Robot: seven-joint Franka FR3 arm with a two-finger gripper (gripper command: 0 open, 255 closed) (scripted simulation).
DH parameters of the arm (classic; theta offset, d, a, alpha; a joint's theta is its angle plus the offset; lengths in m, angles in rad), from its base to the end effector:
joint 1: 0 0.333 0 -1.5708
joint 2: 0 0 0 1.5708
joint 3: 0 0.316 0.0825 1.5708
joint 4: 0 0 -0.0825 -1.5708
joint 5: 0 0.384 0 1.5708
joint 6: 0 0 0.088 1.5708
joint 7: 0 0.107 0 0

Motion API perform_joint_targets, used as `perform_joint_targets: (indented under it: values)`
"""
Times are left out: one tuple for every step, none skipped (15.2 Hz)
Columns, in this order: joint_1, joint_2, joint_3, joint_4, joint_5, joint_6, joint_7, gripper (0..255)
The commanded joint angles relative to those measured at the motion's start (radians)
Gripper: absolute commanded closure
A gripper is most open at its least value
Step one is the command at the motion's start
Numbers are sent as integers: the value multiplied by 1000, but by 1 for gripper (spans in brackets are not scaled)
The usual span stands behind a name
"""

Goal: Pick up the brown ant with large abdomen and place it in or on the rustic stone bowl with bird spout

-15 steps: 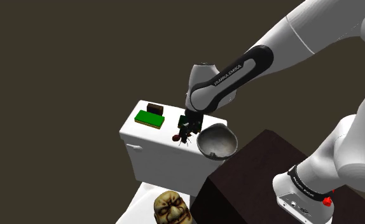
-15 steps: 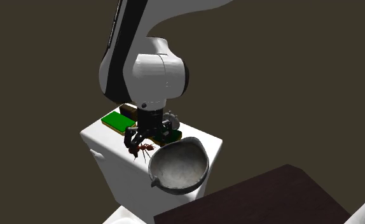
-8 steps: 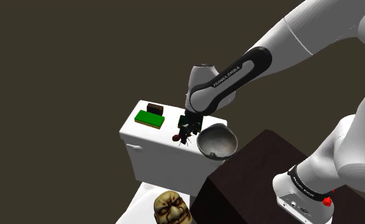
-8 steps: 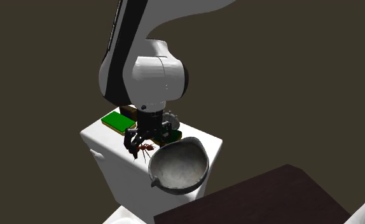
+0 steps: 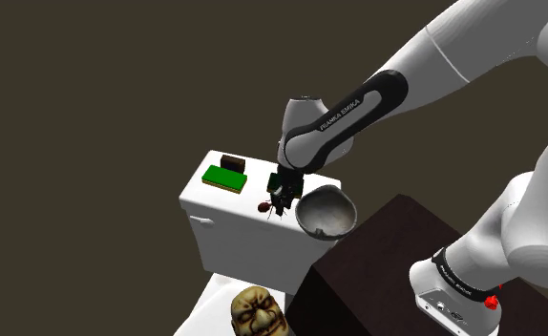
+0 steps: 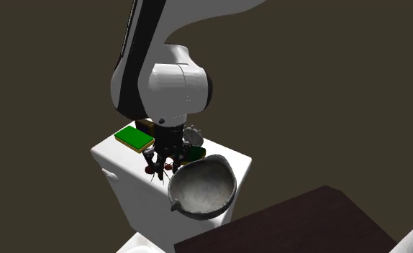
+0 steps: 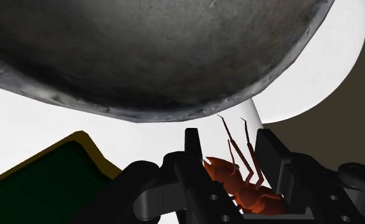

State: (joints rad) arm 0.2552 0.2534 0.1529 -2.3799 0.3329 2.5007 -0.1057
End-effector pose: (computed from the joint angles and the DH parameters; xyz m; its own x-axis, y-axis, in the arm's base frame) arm 0.4507 0.1952 0.2065 0.9606 0.2407 -0.1393 0.2086 -0.9548 -0.2117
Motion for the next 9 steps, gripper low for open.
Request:
perform_joint_targets:
  values:
    - [-1, 2, -2, 0, -1, 1, 0, 255]
    - [-2, -1, -2, -3, 0, 1, 0, 255]
    - [-2, -14, -2, -4, -2, -11, 4, 255]
    - [-2, -27, -3, -4, -4, -24, 7, 255]
    - [-2, -40, -4, -4, -7, -36, 11, 255]
    - [-2, -52, -4, -4, -9, -48, 14, 255]
    - [-3, -65, -5, -4, -11, -61, 18, 255]
    - [-3, -77, -5, -3, -13, -74, 21, 255]
    - [-3, -89, -6, -2, -15, -86, 25, 255]
